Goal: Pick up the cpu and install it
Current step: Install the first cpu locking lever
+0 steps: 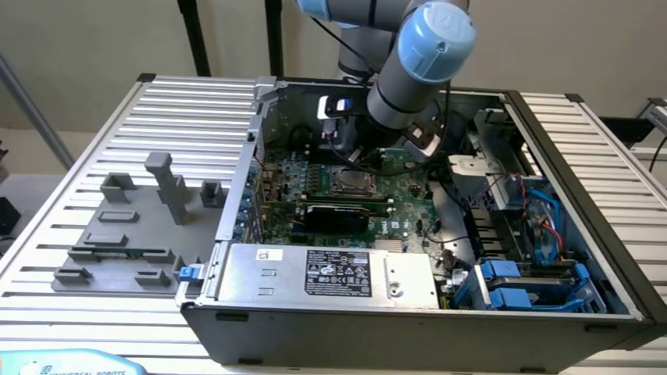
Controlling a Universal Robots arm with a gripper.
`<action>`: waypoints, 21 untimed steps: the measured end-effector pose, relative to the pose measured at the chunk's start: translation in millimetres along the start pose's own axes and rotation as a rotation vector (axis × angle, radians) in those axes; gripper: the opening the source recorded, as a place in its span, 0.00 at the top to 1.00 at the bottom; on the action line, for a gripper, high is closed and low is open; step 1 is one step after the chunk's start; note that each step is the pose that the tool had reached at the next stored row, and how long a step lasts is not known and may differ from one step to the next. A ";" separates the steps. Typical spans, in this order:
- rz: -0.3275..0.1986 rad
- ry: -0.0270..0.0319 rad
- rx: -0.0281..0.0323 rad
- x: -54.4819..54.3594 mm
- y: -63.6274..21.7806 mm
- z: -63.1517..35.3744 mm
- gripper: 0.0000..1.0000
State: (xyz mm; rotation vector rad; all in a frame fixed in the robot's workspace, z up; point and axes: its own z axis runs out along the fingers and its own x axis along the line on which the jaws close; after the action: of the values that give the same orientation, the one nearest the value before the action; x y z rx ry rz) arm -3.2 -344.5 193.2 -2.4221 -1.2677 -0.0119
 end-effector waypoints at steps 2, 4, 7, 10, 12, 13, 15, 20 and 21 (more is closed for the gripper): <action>0.000 0.0001 0.0001 -2.7 -4.2 -0.1 0.89; 0.000 -0.0001 0.0001 -4.2 -6.9 -0.8 0.89; 0.000 0.0002 0.0002 -4.5 -8.7 -2.2 0.89; 0.000 0.0003 0.0003 -4.3 -9.5 -3.1 0.89; 0.000 0.0004 0.0002 -3.7 -10.3 -3.4 0.89; 0.000 0.0002 0.0002 -3.2 -10.7 -3.6 0.89; 0.000 0.0000 0.0002 -2.4 -11.5 -4.0 0.89; 0.000 0.0003 0.0002 -0.1 -13.3 -4.3 0.89; 0.000 0.0001 0.0002 0.3 -13.6 -4.4 0.89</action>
State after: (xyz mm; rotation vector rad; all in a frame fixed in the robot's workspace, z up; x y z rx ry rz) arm -12.9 -339.0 202.0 -2.4219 -1.2676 -0.0119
